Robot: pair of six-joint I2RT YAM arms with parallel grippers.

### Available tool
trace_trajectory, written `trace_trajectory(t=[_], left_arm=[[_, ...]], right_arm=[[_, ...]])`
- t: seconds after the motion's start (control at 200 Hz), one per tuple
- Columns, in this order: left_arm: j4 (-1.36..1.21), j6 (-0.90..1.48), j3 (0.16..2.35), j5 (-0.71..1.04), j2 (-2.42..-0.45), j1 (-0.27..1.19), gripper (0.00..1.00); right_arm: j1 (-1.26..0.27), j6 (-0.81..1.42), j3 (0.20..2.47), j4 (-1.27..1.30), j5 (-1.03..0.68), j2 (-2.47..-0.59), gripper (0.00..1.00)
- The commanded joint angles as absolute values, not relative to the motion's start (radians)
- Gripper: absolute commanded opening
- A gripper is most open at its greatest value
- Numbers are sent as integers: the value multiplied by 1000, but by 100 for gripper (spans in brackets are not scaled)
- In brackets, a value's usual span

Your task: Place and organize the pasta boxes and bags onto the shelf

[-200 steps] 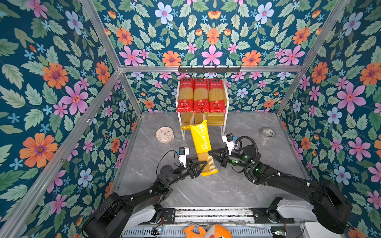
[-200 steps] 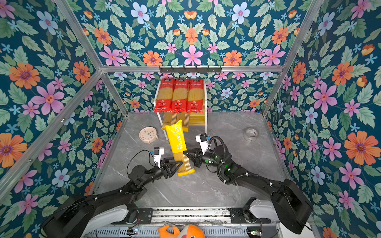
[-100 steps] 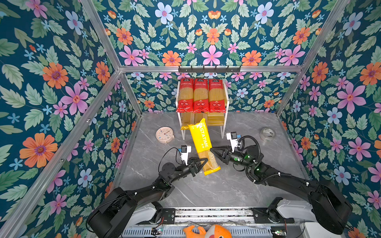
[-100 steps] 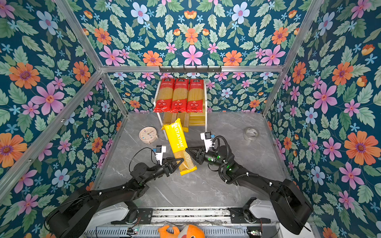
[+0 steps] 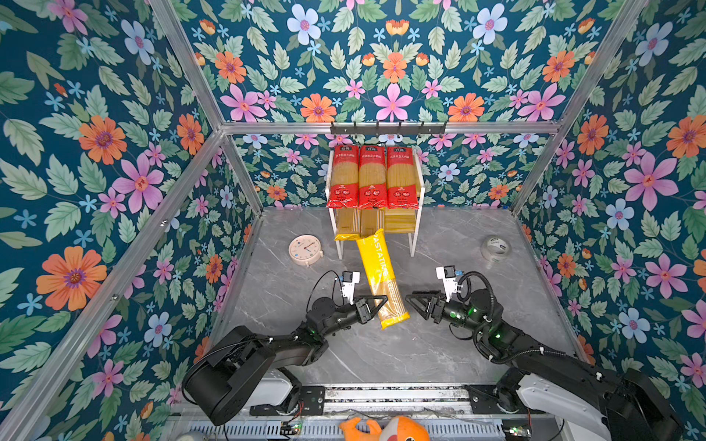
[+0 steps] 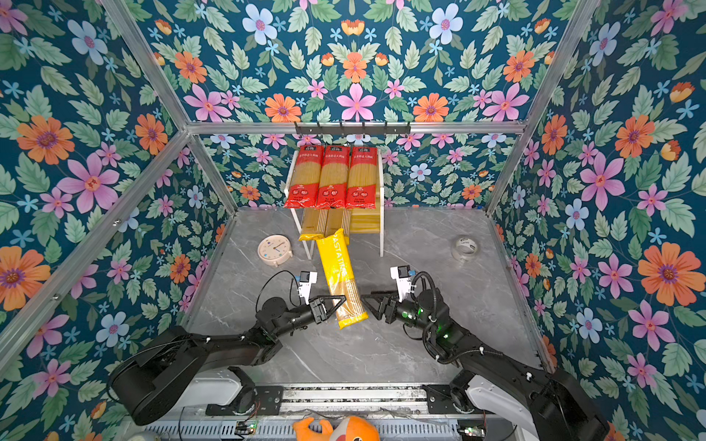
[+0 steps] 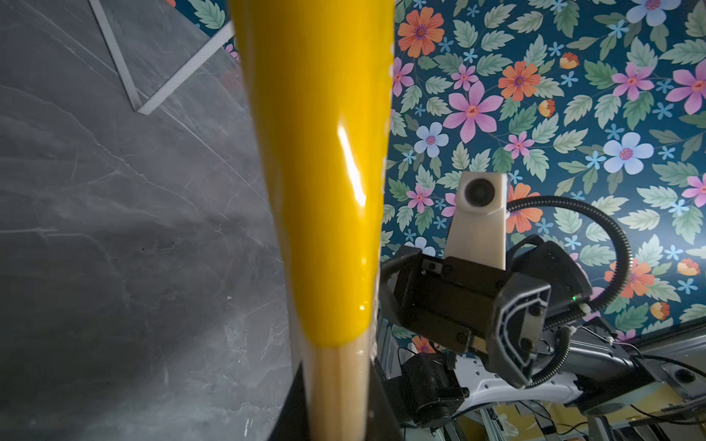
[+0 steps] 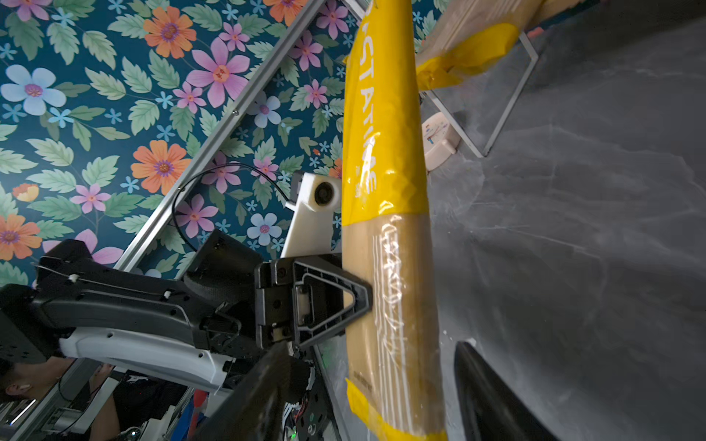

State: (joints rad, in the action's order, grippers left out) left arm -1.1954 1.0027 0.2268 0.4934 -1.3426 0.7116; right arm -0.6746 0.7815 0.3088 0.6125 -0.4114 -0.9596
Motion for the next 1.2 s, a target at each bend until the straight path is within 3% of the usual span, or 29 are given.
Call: trace_trajectory(t=[0.0,0.375,0.82,0.965,1.195], left_arm=[[-1376,995,268,482,-1370,710,0],[-1429,1076,365,543,-1470,710,0],[-1334,1115,438,596,-1483,706,0],[-1251,1120,471,588,-1470,666,14],[-1151,1103,488,570,-1413,604,40]], right_arm=[[-674,828,288,594,-414,-956,73],[-674,859,325,760,-523,-1106,69],[-674,909,325,1063,-437,-1228,26],[-674,936,345,1115,-359,-1258,11],[-665,954,430,1137,-275,-1316,0]])
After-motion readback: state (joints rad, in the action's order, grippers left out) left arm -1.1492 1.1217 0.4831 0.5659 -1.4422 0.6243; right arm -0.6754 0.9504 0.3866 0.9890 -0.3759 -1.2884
